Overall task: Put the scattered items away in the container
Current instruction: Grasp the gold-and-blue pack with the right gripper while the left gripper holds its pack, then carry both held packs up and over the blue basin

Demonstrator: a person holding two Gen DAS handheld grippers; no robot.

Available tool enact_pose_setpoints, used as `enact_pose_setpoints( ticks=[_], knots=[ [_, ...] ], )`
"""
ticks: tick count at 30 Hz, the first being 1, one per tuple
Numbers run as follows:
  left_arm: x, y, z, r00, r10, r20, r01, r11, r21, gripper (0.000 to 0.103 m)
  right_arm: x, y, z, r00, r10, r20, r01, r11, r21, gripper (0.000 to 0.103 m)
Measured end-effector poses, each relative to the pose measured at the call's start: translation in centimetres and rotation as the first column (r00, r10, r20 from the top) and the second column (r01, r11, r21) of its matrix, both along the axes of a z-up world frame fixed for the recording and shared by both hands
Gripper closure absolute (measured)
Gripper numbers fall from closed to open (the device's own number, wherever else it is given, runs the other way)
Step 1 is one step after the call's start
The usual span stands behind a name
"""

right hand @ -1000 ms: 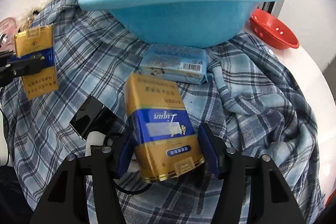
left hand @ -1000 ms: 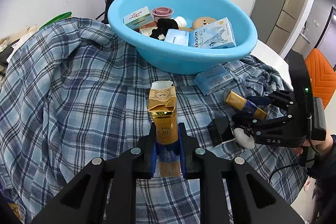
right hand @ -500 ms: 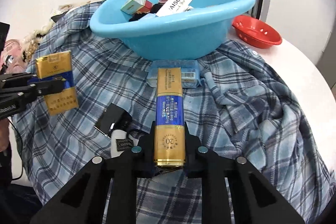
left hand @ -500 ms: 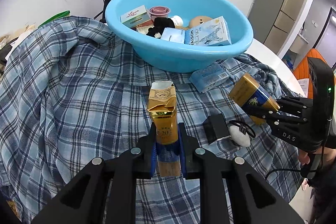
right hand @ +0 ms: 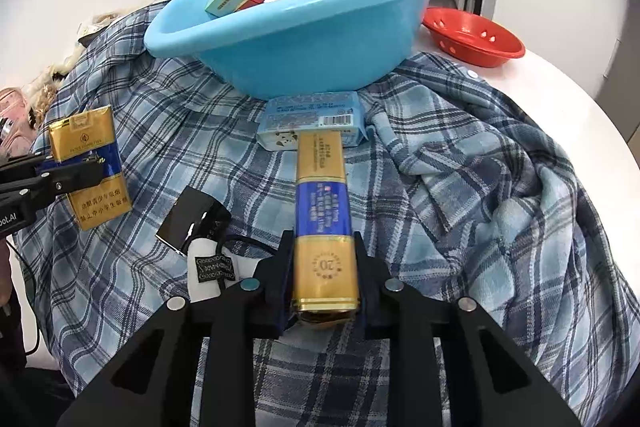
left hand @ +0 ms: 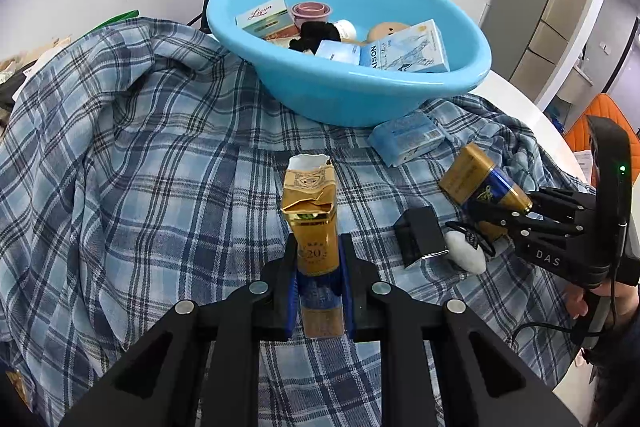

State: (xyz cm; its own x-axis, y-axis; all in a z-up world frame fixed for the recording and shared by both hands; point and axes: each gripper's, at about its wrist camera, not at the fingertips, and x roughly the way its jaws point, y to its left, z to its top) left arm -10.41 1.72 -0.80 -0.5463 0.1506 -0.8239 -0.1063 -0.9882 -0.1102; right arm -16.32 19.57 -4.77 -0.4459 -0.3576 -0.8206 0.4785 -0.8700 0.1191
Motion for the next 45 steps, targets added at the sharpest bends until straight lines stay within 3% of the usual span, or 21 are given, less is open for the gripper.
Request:
enact_pose_setpoints(
  ticks=[1, 9, 14, 18, 31, 36, 42, 45],
  knots=[
    [0.0, 0.0, -0.1, 1.000, 0.002, 0.000, -0.002, 1.000, 0.001, 0.085, 0.1, 0.1, 0.1, 1.000, -0.009, -0.007, 0.009, 1.000, -0.003, 0.085],
    [0.3, 0.2, -0.3, 1.000, 0.014, -0.012, -0.014, 1.000, -0.003, 0.085, 1.7, 0.3, 1.9, 0.996, -0.071, -0.058, 0.070, 0.997, -0.014, 0.086],
    [0.6, 0.2, -0.4, 1.000, 0.022, -0.015, -0.022, 1.000, 0.003, 0.085, 3.0, -0.6, 2.9, 0.989, -0.082, -0.123, 0.091, 0.994, 0.064, 0.086],
    [0.6, 0.2, 0.0, 0.999, 0.027, -0.022, -0.027, 1.000, 0.012, 0.085, 3.5, -0.8, 4.0, 0.987, -0.080, -0.137, 0.086, 0.996, 0.032, 0.086],
    [1.0, 0.0, 7.2, 0.979, 0.036, -0.199, -0.039, 0.999, -0.009, 0.085, 5.9, -0.5, 12.8, 0.928, -0.135, -0.346, 0.104, 0.989, -0.109, 0.086],
    [2.5, 0.0, 10.4, 0.944, 0.059, -0.325, -0.068, 0.998, -0.017, 0.085, 8.3, -0.5, 16.6, 0.866, -0.162, -0.474, 0.095, 0.982, -0.162, 0.086],
    [5.4, -0.6, 13.4, 0.871, 0.103, -0.481, -0.121, 0.993, -0.005, 0.085, 12.1, -0.5, 19.2, 0.758, -0.192, -0.623, 0.088, 0.977, -0.193, 0.086],
    [7.1, -0.7, 14.3, 0.831, 0.109, -0.546, -0.139, 0.990, -0.014, 0.085, 13.6, -0.8, 19.6, 0.730, -0.184, -0.658, 0.086, 0.980, -0.179, 0.086]
  ],
)
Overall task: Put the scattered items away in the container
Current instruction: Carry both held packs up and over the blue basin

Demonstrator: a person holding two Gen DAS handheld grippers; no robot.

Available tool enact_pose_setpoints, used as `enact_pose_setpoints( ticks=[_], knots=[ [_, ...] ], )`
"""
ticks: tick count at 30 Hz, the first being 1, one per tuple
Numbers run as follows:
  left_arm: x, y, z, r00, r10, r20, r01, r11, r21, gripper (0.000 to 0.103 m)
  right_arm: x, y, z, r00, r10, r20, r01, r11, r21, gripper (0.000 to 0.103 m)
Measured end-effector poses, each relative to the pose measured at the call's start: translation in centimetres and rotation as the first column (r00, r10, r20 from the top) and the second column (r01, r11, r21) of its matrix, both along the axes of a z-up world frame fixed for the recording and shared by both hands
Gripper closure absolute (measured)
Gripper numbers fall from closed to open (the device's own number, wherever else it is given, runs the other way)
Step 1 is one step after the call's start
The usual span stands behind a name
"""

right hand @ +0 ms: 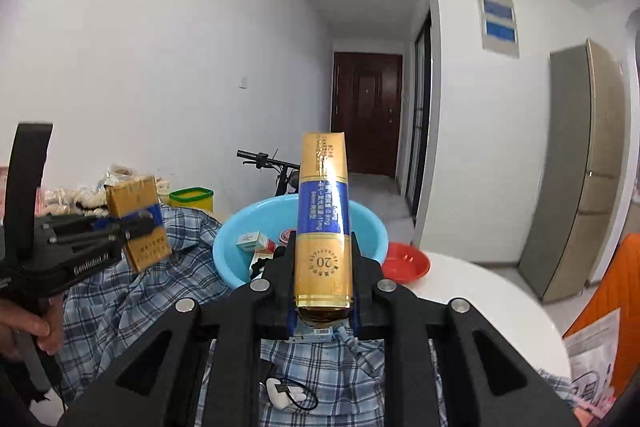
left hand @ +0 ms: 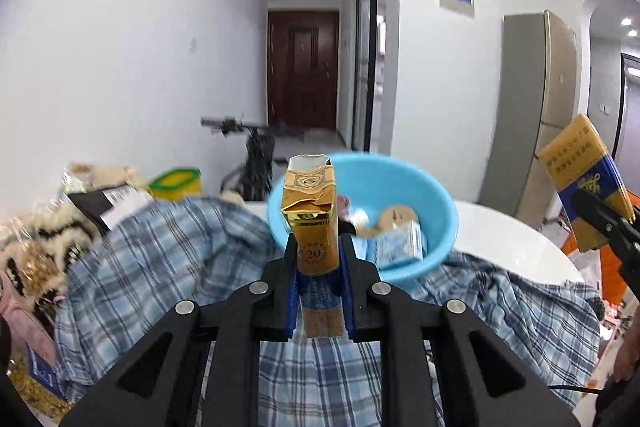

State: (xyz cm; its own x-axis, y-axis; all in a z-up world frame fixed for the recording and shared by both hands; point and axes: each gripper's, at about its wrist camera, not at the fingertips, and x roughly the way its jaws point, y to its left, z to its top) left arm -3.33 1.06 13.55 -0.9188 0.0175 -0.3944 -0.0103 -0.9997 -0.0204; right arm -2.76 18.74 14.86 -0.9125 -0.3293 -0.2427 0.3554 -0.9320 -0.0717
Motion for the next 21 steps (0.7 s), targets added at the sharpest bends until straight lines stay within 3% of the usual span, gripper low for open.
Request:
enact_pose_setpoints(
  ticks=[7, 11, 21],
  knots=[
    [3.5, -0.2, 1.1, 0.997, -0.010, -0.081, 0.009, 1.000, -0.001, 0.085, 2.4, 0.2, -0.2, 0.999, -0.020, -0.034, 0.019, 0.999, -0.030, 0.086],
    [4.6, -0.4, 1.0, 0.998, -0.038, -0.058, 0.040, 0.998, 0.039, 0.085, 3.3, 0.6, -0.5, 0.999, -0.025, -0.027, 0.024, 0.999, -0.030, 0.086],
    [5.2, -0.3, 0.6, 0.998, -0.025, -0.052, 0.027, 0.999, 0.034, 0.085, 3.9, 0.9, -0.5, 1.000, -0.010, -0.014, 0.010, 1.000, -0.026, 0.086]
  ],
)
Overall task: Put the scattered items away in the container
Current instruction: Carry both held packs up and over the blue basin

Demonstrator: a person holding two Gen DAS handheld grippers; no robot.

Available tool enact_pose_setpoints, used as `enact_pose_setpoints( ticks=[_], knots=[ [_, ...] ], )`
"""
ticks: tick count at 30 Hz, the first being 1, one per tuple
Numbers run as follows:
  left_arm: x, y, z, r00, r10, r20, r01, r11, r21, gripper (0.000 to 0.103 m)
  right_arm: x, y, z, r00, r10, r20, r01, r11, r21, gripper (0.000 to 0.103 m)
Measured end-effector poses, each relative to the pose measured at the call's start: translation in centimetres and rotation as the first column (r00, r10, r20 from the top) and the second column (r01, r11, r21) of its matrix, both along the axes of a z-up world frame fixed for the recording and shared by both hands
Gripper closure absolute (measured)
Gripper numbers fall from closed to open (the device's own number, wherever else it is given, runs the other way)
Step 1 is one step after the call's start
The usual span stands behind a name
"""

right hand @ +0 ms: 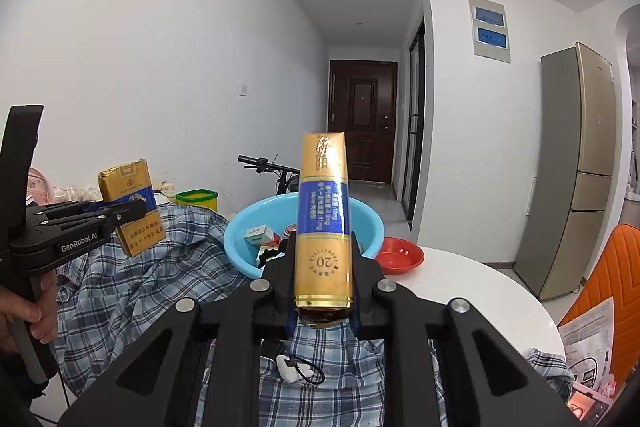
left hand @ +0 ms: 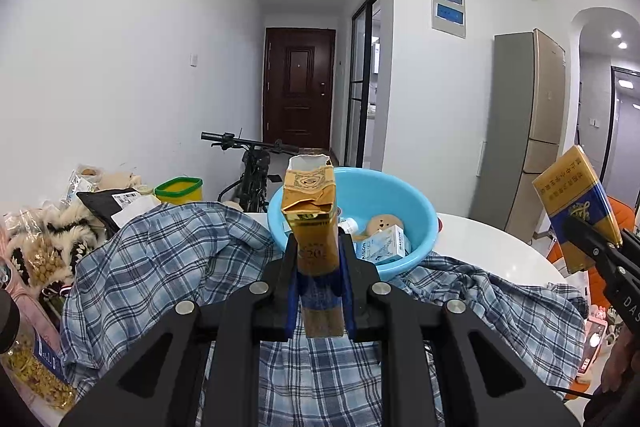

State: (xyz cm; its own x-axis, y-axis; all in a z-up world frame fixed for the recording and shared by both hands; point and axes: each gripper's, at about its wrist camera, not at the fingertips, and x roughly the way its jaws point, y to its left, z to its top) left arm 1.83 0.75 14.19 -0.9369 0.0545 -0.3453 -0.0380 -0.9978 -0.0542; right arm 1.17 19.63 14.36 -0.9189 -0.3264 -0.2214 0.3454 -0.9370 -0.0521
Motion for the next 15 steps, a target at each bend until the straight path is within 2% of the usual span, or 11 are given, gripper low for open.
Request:
enact_pose_setpoints(
  ticks=[5, 11, 15],
  knots=[
    [-1.2, -0.3, 0.0, 1.000, -0.004, 0.004, 0.004, 1.000, 0.006, 0.085, -0.7, -0.4, 0.3, 1.000, 0.013, -0.005, -0.013, 1.000, 0.017, 0.086],
    [-4.1, -0.8, -0.2, 1.000, 0.007, 0.006, -0.007, 1.000, 0.012, 0.085, -3.6, -0.6, 0.7, 0.999, 0.032, 0.013, -0.032, 0.999, 0.007, 0.086],
    [-6.7, -1.1, -0.3, 0.999, -0.033, 0.024, 0.033, 0.999, 0.029, 0.085, -5.4, -1.1, 1.3, 1.000, 0.024, -0.002, -0.024, 0.999, 0.033, 0.086]
  ],
)
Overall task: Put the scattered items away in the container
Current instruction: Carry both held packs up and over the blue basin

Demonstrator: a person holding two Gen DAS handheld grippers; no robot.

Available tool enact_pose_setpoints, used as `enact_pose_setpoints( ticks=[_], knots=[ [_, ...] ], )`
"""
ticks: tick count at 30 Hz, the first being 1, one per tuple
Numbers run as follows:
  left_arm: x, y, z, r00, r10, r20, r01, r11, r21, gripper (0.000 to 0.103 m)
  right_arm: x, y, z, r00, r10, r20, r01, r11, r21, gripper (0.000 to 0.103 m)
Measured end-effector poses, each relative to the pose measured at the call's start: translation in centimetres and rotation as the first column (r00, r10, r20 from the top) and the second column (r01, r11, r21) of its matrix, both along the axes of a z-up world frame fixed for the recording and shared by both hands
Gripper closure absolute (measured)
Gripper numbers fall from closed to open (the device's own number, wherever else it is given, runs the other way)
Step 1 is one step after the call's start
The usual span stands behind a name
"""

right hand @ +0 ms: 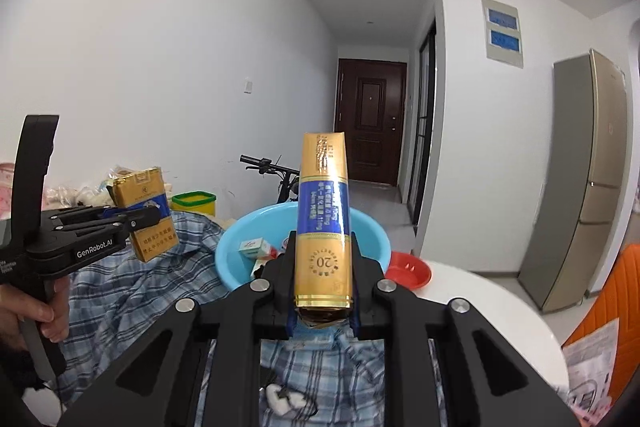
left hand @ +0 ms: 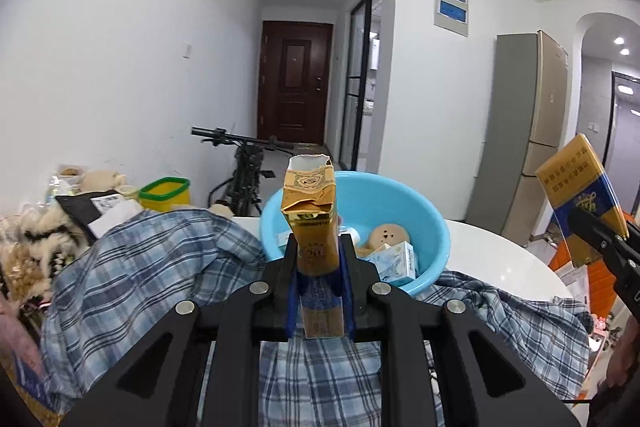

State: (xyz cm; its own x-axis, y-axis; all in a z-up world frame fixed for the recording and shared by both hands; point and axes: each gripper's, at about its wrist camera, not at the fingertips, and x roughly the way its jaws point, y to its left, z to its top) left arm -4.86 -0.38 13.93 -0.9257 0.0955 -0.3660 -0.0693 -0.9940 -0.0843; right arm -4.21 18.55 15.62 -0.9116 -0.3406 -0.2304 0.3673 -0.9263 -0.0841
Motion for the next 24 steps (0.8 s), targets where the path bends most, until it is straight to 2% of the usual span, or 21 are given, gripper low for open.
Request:
enact_pose_setpoints(
  ticks=[5, 10, 15, 19, 24],
  knots=[
    [-3.3, 0.6, 0.4, 0.999, -0.032, 0.013, 0.032, 0.999, -0.017, 0.085, -3.1, -0.2, 0.5, 1.000, -0.001, 0.019, 0.001, 1.000, -0.006, 0.086],
    [-6.9, 0.4, 0.8, 0.999, -0.030, 0.015, 0.030, 1.000, 0.000, 0.085, -6.5, -0.4, 0.6, 0.999, -0.015, 0.038, 0.015, 1.000, -0.010, 0.086],
    [-10.4, -0.2, 1.6, 1.000, -0.008, -0.019, 0.008, 1.000, 0.013, 0.085, -9.5, -0.7, 1.1, 0.999, -0.017, 0.027, 0.018, 1.000, -0.021, 0.086],
    [-12.7, -0.7, 2.0, 0.999, -0.017, -0.040, 0.020, 0.998, 0.059, 0.085, -11.7, -1.4, 1.2, 1.000, -0.010, 0.019, 0.010, 1.000, -0.027, 0.086],
    [-15.5, -0.3, 2.3, 0.997, -0.011, -0.076, 0.013, 0.999, 0.033, 0.085, -14.0, -2.2, 1.4, 1.000, -0.007, -0.002, 0.007, 0.999, -0.035, 0.086]
  ],
)
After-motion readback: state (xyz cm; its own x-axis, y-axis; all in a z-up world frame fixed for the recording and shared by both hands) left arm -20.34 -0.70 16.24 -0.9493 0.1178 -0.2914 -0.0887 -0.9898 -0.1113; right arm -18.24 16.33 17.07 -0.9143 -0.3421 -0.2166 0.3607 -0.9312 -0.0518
